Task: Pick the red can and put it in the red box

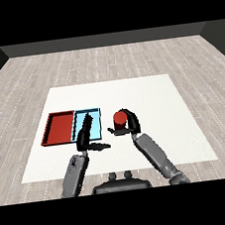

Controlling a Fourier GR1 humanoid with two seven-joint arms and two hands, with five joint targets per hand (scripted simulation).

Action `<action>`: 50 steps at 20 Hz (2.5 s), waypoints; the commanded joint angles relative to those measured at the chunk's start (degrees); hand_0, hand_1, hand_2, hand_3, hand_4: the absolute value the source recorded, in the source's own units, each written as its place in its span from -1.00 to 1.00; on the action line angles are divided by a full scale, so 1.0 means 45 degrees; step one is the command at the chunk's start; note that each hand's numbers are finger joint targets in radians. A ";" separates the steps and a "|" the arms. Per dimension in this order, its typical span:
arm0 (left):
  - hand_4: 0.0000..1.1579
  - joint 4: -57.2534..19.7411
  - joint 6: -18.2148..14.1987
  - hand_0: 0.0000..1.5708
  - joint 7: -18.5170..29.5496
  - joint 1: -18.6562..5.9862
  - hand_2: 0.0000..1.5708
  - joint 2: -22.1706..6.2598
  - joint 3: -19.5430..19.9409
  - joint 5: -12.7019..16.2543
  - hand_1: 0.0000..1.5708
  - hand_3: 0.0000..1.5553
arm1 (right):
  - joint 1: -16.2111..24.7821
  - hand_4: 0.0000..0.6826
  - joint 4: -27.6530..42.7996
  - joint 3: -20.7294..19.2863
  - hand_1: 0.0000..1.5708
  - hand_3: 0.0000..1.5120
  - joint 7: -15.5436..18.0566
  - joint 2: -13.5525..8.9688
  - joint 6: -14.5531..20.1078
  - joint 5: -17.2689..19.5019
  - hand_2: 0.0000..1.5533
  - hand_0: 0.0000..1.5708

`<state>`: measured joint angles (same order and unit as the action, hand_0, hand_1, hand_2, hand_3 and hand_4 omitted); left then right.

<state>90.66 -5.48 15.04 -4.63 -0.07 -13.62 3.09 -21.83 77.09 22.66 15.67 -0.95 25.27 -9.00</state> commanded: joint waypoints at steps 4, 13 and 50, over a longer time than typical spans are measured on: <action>-1.00 -0.0697 -0.0128 -1.00 -0.0360 -0.0380 -1.00 0.0015 -0.0555 0.0202 -1.00 -1.00 | -0.0220 0.94 -0.0047 -0.0514 0.85 0.85 -0.0163 0.0206 -0.0380 -0.0097 0.86 0.85; -1.00 -0.2866 -0.1171 -1.00 -0.0042 -0.1858 -1.00 0.0015 -0.1679 0.1471 -1.00 -1.00 | -0.0313 0.86 0.0345 0.0442 0.86 0.82 -0.0227 0.0210 0.0506 -0.0313 0.86 0.86; 0.71 -0.4205 -0.5654 1.00 -0.0190 -0.3420 0.99 0.0012 -0.3363 0.3406 1.00 0.91 | -0.1766 0.85 -0.1100 0.3944 0.88 0.81 0.1067 0.0209 0.2793 -0.3213 0.87 0.88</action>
<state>68.58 -23.35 18.37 -19.38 -0.50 -27.12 17.02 -30.11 72.79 37.01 19.20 -0.33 35.30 -20.63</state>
